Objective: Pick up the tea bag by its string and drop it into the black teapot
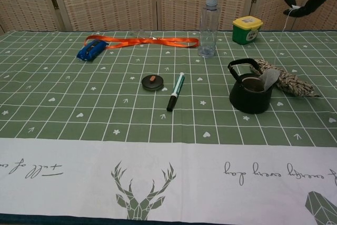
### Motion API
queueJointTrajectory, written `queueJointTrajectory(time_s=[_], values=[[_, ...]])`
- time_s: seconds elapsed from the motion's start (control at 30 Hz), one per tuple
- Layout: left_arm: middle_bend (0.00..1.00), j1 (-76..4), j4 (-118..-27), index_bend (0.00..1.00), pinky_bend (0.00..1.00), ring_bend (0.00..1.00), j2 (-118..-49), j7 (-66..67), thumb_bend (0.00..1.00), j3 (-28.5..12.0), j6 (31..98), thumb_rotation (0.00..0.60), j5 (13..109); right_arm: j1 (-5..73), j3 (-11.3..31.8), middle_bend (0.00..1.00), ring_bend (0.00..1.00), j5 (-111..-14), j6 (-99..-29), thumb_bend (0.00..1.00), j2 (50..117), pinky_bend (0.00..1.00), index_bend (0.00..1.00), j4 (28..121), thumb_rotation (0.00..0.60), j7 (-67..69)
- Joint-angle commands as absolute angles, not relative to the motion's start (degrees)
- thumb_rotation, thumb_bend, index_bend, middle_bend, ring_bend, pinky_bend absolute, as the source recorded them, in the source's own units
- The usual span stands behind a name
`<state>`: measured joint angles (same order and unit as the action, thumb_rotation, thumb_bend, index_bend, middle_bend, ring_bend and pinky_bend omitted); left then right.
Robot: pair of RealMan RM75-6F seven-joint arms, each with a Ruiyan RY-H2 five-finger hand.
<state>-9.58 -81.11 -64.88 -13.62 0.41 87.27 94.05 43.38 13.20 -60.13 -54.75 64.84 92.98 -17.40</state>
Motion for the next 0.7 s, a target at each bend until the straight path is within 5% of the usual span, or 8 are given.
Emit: queueJointTrajectory(time_s=[0.03, 0.7], values=[[0.05, -9.6, -81.1, 0.05, 0.1, 0.1, -64.9, -13.5, 0.29, 0.4, 87.2, 0.6, 94.0, 43.6, 13.1, 0.04, 0.02, -60.0, -54.4, 0.4, 65.3, 0.0, 0.68, 92.4, 0.6, -17.5], [0.05, -9.4, -81.0, 0.05, 0.1, 0.1, -64.4, -15.4, 0.29, 0.1, 87.8, 0.6, 93.7, 48.2, 15.9, 0.05, 0.03, -56.7, -50.7, 0.4, 67.8, 0.0, 0.68, 90.7, 0.6, -16.8]])
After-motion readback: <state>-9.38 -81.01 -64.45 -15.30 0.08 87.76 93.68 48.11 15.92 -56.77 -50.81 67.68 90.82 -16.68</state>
